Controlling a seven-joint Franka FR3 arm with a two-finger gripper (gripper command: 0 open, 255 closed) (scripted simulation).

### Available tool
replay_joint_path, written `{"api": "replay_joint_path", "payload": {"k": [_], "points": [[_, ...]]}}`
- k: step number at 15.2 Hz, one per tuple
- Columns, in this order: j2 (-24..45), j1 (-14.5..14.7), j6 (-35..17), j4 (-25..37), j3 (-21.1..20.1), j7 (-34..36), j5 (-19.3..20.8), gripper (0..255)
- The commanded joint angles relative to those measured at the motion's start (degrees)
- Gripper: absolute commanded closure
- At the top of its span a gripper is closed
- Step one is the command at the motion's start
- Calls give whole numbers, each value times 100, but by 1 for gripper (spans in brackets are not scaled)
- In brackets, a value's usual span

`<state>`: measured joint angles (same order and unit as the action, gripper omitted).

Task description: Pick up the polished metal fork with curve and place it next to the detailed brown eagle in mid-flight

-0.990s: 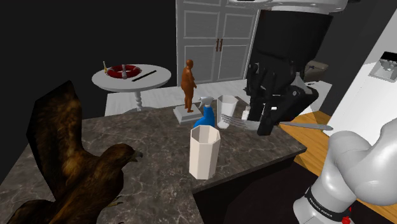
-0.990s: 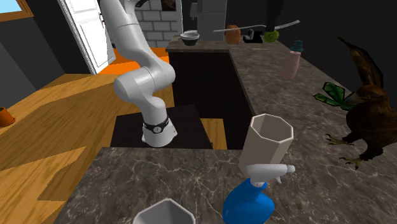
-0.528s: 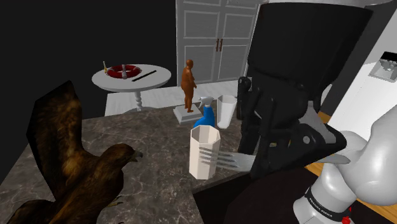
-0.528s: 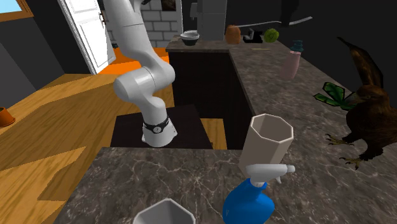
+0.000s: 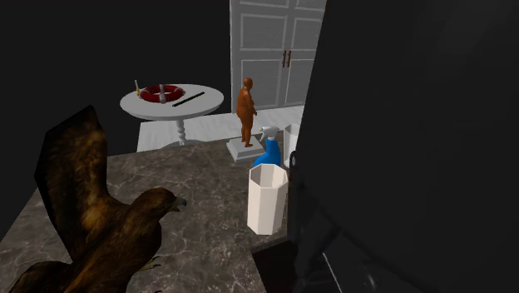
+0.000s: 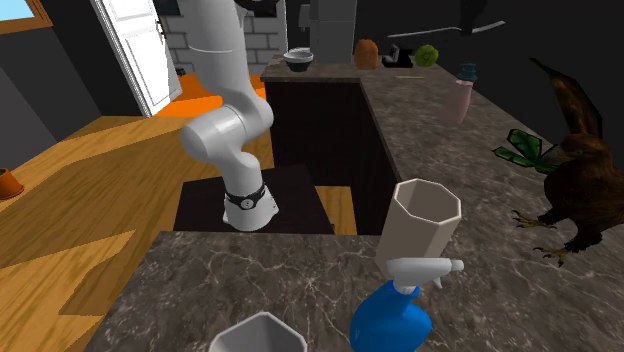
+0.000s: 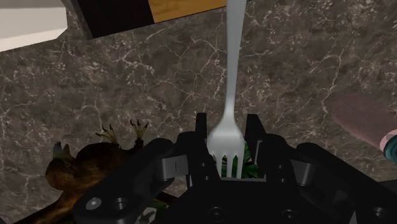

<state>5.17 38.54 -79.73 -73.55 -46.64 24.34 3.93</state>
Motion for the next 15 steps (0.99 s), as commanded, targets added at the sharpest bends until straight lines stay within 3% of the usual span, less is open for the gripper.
{"api": "replay_joint_path", "payload": {"k": [1, 15], "points": [[798, 531, 216, 756, -241, 554, 668, 255], [0, 21, -1177, -1179, -82, 218, 7, 255]]}}
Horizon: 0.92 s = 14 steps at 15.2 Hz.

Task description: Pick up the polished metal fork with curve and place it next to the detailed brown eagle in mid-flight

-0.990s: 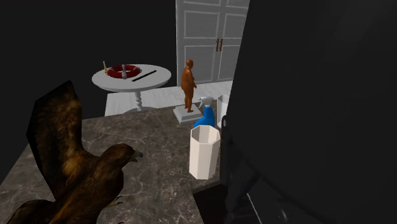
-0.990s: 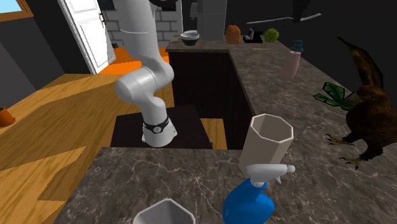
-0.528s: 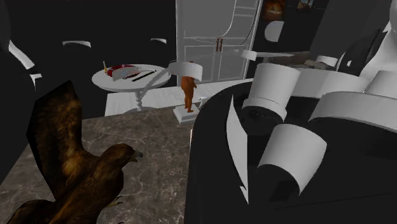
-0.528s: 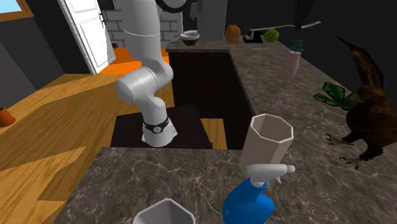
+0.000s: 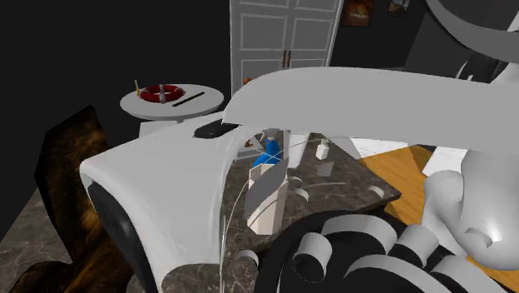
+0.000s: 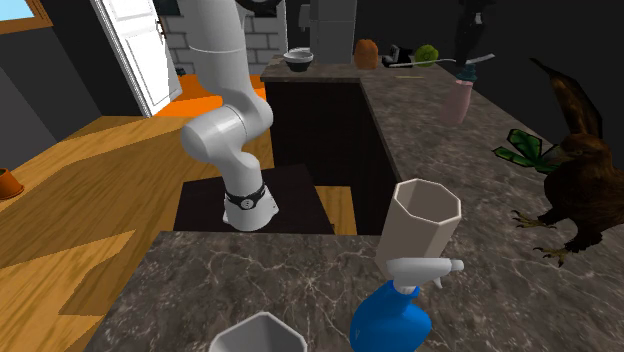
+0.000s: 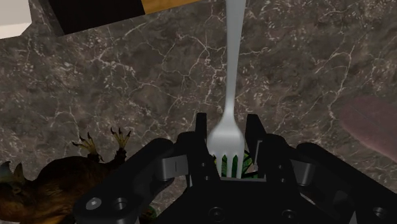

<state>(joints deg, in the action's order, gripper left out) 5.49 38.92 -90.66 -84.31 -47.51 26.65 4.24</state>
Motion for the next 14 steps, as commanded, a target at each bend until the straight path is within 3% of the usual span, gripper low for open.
{"api": "replay_joint_path", "payload": {"k": [1, 14], "points": [[-65, -33, -171, -212, 12, -28, -50, 255], [-299, -137, -1228, -1427, 63, -138, -225, 255]]}}
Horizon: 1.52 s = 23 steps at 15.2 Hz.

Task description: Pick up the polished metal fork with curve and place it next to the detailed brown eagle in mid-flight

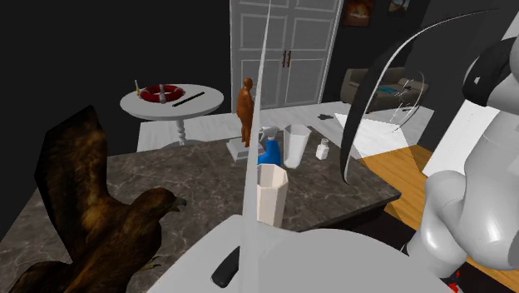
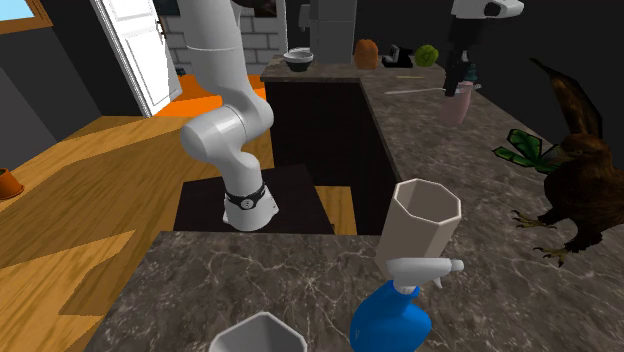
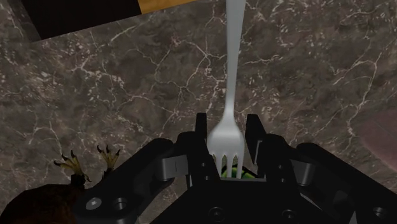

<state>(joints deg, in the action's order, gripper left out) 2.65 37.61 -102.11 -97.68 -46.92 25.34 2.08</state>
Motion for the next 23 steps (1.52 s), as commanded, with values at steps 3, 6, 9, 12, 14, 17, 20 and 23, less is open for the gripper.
{"api": "replay_joint_path", "payload": {"k": [3, 6, 9, 12, 14, 17, 20, 23], "points": [[-19, -11, -315, -325, 7, -9, -12, 255], [-7, -11, -544, -546, 9, 0, -1, 255], [22, -8, -770, -753, 8, 18, 24, 255], [66, -1, -994, -948, 8, 45, 63, 255], [104, 5, -1142, -1070, 9, 68, 96, 255], [173, 17, -1361, -1244, 10, 111, 158, 255], [257, 33, -1578, -1405, 15, 164, 234, 255], [355, 54, -1792, -1554, 25, 228, 325, 255]]}}
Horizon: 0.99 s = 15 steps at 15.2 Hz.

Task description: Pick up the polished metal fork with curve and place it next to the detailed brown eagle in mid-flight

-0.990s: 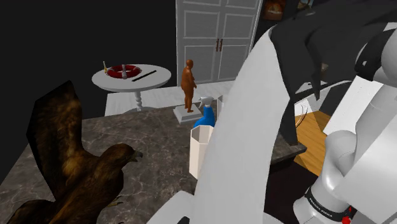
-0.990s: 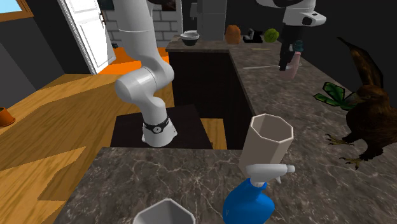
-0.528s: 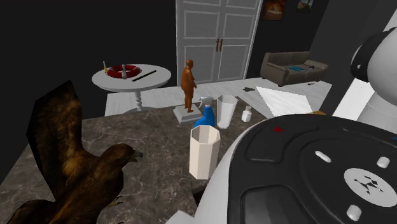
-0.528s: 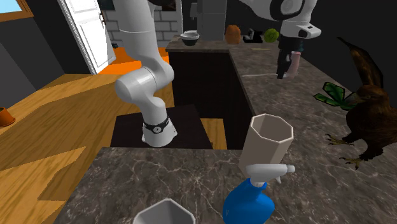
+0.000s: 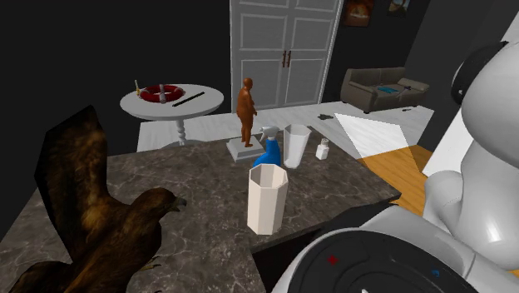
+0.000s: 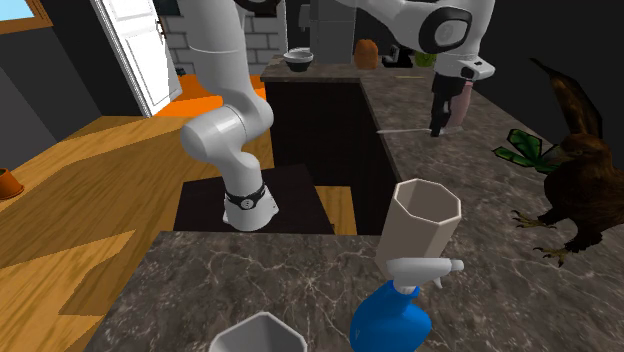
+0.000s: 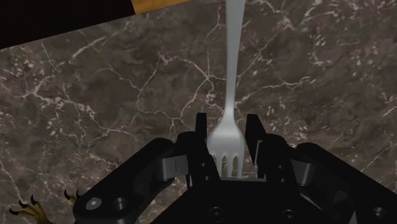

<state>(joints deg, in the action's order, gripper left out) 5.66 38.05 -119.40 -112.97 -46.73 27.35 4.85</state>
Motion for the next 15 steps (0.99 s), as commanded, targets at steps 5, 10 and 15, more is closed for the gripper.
{"api": "replay_joint_path", "payload": {"k": [5, 10, 15], "points": [[247, 55, -412, -246, 36, 155, 233, 255], [473, 118, -750, -435, 91, 308, 459, 255], [726, 202, -1074, -589, 179, 485, 719, 255]]}}
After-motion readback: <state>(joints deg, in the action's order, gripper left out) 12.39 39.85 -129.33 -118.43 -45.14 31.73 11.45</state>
